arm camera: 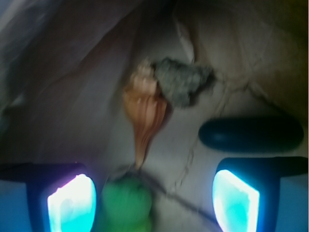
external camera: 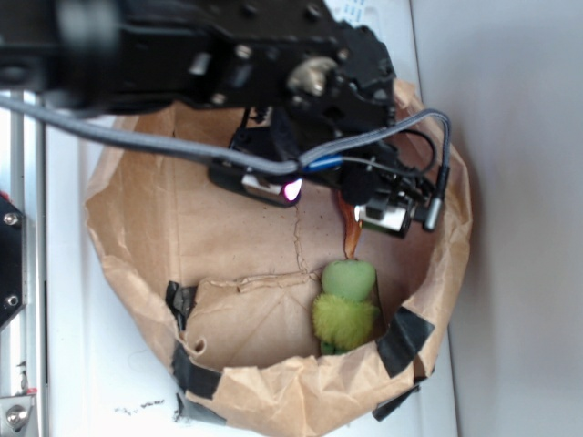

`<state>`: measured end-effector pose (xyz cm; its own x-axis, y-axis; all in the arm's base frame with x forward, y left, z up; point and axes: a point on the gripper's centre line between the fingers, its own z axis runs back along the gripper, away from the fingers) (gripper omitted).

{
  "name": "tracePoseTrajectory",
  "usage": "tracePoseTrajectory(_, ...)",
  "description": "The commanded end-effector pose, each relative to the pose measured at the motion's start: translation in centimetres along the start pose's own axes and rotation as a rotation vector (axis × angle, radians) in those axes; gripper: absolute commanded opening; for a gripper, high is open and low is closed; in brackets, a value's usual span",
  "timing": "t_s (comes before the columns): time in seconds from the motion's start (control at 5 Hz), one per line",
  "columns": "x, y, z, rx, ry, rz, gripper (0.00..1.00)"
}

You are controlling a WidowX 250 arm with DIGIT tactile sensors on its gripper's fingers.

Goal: Grab the shell.

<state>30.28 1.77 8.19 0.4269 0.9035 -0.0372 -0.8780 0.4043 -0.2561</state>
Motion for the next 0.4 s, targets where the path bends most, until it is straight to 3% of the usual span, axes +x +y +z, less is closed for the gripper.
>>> tracePoseTrajectory(0.0, 0.3, -2.7, -2.7, 0.004, -0.096, -0.066, 1.0)
tracePoseTrajectory(0.2, 1.3, -3.5, -3.1, -0.001, -0.107, -0.048, 1.0)
